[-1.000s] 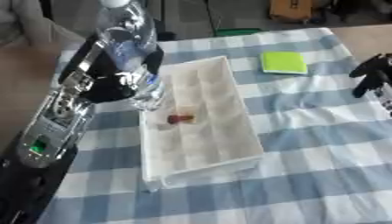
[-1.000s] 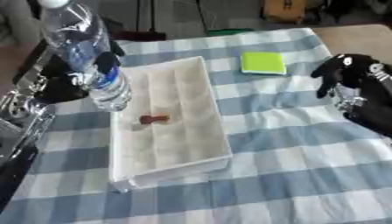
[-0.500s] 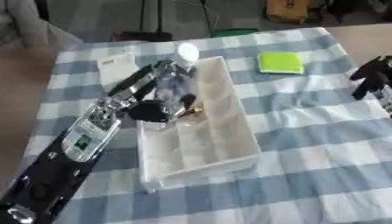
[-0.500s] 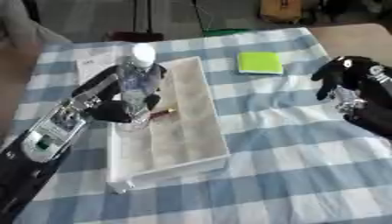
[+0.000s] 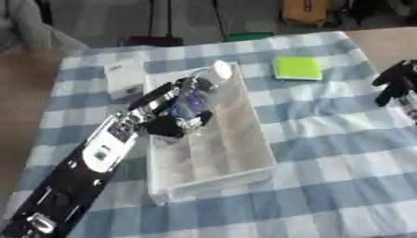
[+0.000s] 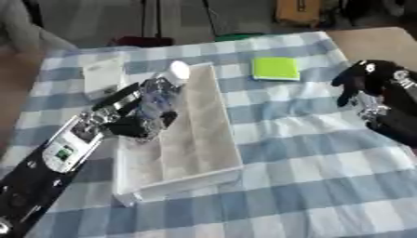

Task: Pick up objects on the table and place them in the box.

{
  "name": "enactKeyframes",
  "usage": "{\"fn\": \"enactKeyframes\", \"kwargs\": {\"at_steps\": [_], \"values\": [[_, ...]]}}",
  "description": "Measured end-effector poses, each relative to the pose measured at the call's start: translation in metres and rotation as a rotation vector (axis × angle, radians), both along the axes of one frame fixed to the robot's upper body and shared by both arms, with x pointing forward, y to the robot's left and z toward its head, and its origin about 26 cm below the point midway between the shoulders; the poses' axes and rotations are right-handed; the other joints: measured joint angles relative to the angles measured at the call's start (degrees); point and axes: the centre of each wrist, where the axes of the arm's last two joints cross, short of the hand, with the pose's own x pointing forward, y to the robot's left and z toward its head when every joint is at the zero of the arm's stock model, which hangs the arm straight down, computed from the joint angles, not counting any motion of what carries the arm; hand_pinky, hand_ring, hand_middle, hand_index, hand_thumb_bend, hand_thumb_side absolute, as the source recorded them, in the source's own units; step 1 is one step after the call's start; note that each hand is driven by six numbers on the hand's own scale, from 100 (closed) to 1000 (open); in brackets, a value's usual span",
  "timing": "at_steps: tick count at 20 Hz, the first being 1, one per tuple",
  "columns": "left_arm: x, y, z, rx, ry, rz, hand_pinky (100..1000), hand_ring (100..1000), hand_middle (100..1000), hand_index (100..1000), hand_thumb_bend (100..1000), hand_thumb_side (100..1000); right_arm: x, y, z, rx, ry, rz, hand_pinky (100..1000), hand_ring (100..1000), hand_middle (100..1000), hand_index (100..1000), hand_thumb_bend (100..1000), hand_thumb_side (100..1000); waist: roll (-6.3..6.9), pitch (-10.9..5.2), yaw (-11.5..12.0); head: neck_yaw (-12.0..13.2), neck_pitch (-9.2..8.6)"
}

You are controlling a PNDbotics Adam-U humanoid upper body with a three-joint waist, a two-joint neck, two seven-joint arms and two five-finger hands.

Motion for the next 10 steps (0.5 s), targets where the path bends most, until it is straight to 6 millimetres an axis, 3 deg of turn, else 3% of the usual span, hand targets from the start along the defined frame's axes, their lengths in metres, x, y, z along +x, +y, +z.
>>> {"fn": "enactKeyframes", "kwargs": {"at_steps": [3,4,5,6,9,10], "values": [[-0.001,0.004,-0.004,-0.011,0.002,0.011,566,818,974,894,392,794,0.000,0.000,0.000,0.000,0.000,0.000,536,464,593,659,100,518,-0.02,0.04,0.04,-0.02,0.00],[-0.001,0.005,-0.004,-0.018,-0.001,0.013,582,852,1000,907,478,792,0.000,0.000,0.000,0.000,0.000,0.000,536,464,594,659,100,519,-0.03,0.04,0.05,-0.04,0.00],[-0.002,0.005,-0.003,-0.032,-0.005,0.014,582,852,1000,907,478,792,0.000,0.000,0.000,0.000,0.001,0.000,536,464,594,659,100,519,-0.03,0.07,0.06,-0.07,0.00],[-0.004,0.005,-0.002,-0.053,-0.010,0.013,595,866,1000,913,564,715,0.000,0.000,0.000,0.000,0.001,0.000,536,464,594,658,100,519,-0.06,0.10,0.11,-0.13,0.00],[-0.011,0.006,0.021,-0.178,-0.067,0.015,596,864,1000,914,585,673,0.000,0.000,-0.001,0.000,0.002,-0.001,536,464,594,658,100,519,-0.21,0.21,0.43,-0.22,0.00],[-0.015,0.007,0.032,-0.223,-0.093,0.013,602,861,1000,915,615,621,0.000,0.000,-0.001,0.000,0.002,-0.001,536,463,594,657,100,519,-0.23,0.21,0.44,-0.24,0.00]]}}
